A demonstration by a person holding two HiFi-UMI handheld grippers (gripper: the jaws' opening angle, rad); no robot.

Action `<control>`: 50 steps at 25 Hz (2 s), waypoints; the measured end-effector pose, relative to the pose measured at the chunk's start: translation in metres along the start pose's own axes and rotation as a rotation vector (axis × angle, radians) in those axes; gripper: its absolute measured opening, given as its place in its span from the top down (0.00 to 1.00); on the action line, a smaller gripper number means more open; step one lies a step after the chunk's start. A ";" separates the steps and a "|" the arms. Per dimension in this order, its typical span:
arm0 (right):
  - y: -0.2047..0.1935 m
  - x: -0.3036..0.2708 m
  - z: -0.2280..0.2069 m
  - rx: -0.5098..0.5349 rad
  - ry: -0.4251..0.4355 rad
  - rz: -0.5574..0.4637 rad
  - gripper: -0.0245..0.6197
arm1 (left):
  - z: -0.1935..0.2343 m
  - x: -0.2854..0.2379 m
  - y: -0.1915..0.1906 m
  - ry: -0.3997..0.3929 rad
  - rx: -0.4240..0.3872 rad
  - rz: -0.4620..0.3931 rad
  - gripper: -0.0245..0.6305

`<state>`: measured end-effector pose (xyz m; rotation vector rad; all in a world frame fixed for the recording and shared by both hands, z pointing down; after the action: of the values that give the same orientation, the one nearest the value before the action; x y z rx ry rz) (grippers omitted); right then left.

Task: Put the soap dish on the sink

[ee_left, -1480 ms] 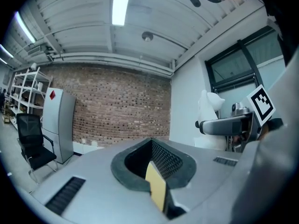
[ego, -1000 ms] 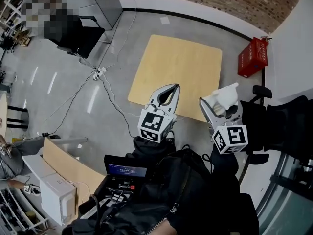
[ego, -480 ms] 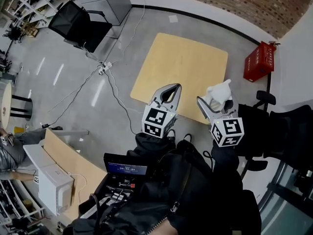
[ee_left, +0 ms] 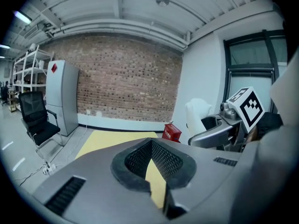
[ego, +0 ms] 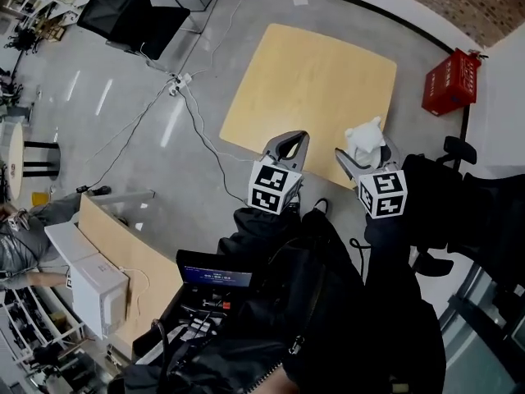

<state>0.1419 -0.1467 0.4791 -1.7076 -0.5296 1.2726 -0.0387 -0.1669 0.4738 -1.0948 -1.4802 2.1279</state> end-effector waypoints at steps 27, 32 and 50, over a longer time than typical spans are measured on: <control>-0.195 -0.183 -0.016 0.733 0.436 0.850 0.20 | 0.061 -0.042 -0.129 0.108 0.158 0.303 0.96; -0.213 -0.193 -0.014 0.882 0.487 0.965 0.20 | 0.064 -0.040 -0.136 0.119 0.163 0.312 0.96; -0.222 -0.202 -0.006 0.928 0.508 1.019 0.20 | 0.069 -0.035 -0.138 0.122 0.161 0.303 0.96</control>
<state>0.1101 -0.1949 0.7732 -1.3412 1.2076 1.3040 -0.0884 -0.1775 0.6230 -1.4340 -1.1254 2.2821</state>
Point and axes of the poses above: the fingertips, and each gripper's own axes: x backward along the fingers, z to its left, y out of its top, the point moved 6 cm from there along x, backward along the fingers, and after that the axes turned 2 degrees about -y, right-handed, at the moved point
